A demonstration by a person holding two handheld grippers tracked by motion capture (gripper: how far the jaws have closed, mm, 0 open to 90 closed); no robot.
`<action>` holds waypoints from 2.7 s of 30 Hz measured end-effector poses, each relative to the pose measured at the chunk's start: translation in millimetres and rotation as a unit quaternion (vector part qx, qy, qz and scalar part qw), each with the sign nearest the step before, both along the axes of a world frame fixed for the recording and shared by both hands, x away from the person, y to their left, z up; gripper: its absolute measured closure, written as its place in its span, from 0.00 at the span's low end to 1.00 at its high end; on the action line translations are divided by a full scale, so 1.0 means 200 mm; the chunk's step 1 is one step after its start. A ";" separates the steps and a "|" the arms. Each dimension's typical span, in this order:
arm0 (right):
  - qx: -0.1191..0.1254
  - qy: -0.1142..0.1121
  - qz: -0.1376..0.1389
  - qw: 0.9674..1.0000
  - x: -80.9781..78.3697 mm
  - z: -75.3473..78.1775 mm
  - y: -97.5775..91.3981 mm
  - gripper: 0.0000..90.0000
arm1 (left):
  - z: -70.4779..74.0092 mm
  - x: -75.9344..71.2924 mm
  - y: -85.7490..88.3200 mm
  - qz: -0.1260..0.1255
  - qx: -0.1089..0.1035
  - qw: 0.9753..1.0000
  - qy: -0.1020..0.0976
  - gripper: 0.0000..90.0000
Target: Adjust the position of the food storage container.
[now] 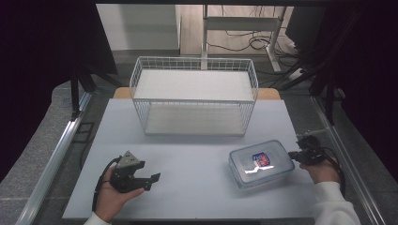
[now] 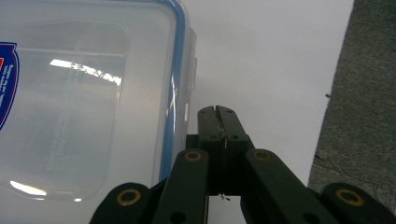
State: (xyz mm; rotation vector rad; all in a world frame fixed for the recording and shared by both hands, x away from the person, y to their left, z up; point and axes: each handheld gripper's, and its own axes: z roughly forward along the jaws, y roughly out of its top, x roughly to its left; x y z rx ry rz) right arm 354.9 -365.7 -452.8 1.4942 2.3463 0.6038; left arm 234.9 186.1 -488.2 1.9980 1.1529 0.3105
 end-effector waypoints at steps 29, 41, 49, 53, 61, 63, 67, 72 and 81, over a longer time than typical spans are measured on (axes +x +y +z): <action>0.012 0.037 0.134 0.990 -0.21 -0.04 0.45 0.99 | 0.01 0.01 0.05 0.010 -0.008 1.000 -0.002 0.26; 0.025 0.044 0.181 0.982 -0.25 -0.05 0.61 0.99 | 0.01 0.02 0.08 0.020 -0.017 1.000 0.000 0.26; 0.047 0.040 0.198 0.978 -0.26 -0.07 0.71 0.99 | 0.01 0.02 0.09 0.021 -0.018 1.000 0.000 0.26; 0.046 0.034 0.206 0.977 -0.26 -0.07 0.77 0.99 | 0.01 0.02 0.09 0.021 -0.019 1.000 0.001 0.26; 0.049 0.022 0.216 0.975 -0.24 -0.08 0.85 0.99 | 0.01 0.02 0.09 0.021 -0.016 1.000 0.001 0.26; 0.051 0.020 0.218 0.974 -0.24 -0.09 0.85 0.99 | 0.01 0.02 0.09 0.020 -0.016 1.000 0.001 0.26; 0.055 0.017 0.220 0.974 -0.24 -0.09 0.85 0.99 | 0.00 0.02 0.09 0.020 -0.016 1.000 0.002 0.26; 0.062 0.004 0.214 0.975 -0.25 -0.07 0.82 0.99 | 0.01 0.02 0.09 0.021 -0.016 1.000 0.001 0.26; 0.127 -0.088 0.171 0.973 -0.30 0.01 0.67 0.96 | 0.01 0.02 0.08 0.020 -0.017 1.000 0.000 0.26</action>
